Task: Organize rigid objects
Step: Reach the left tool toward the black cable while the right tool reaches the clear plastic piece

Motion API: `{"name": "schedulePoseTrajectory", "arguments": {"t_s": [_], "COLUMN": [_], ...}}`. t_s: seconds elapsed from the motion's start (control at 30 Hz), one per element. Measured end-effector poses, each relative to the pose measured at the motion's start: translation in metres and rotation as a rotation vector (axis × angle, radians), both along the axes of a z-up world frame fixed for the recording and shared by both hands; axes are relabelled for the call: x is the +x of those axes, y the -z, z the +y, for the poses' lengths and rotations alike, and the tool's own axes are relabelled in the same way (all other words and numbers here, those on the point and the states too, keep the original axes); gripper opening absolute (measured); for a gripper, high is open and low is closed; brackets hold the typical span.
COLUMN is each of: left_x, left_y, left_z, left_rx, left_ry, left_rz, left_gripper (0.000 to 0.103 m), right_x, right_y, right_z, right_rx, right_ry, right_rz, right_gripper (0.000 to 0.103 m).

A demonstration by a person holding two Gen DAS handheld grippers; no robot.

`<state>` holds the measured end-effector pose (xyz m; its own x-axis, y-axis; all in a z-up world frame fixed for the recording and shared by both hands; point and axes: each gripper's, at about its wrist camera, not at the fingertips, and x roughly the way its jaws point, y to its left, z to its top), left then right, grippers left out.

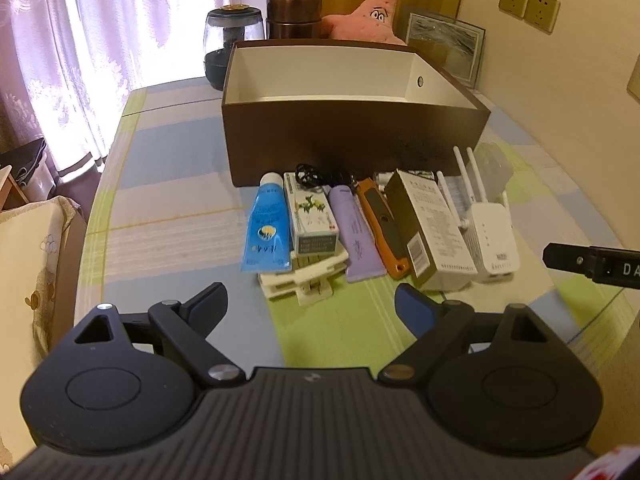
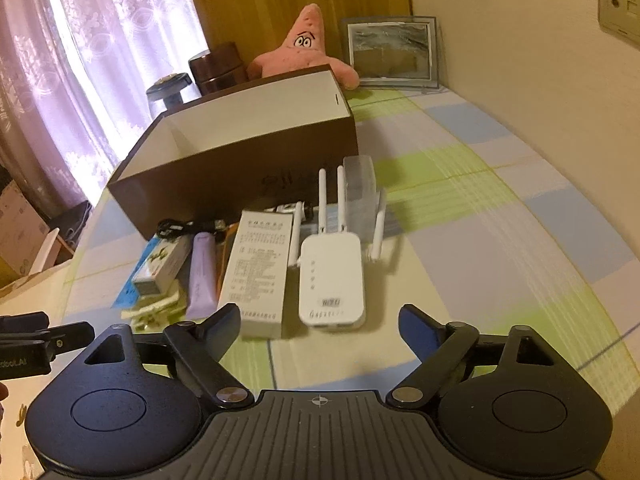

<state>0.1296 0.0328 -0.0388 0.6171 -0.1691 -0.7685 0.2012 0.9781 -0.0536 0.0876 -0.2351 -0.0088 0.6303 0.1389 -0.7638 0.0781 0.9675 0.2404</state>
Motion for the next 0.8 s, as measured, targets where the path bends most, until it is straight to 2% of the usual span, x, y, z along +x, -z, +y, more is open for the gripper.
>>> {"name": "schedulePoseTrajectory", "arguments": {"t_s": [0.07, 0.37, 0.57, 0.8], "left_x": [0.010, 0.059, 0.088, 0.114], "left_y": [0.001, 0.004, 0.010, 0.023], "left_z": [-0.004, -0.026, -0.035, -0.041], "left_rx": [0.003, 0.008, 0.009, 0.020], "left_ry": [0.001, -0.008, -0.029, -0.034], "left_rz": [-0.001, -0.011, -0.022, -0.008], "left_gripper": [0.088, 0.085, 0.084, 0.081], "right_x": [0.010, 0.066, 0.108, 0.137], "right_y": [0.002, 0.012, 0.023, 0.040], "right_z": [-0.004, -0.020, -0.030, -0.032], "right_rx": [-0.003, -0.032, -0.049, -0.076], "right_ry": [-0.005, -0.027, -0.028, -0.048], "right_rz": [-0.005, -0.040, -0.054, -0.032], "right_gripper": [0.074, 0.055, 0.048, 0.042]}}
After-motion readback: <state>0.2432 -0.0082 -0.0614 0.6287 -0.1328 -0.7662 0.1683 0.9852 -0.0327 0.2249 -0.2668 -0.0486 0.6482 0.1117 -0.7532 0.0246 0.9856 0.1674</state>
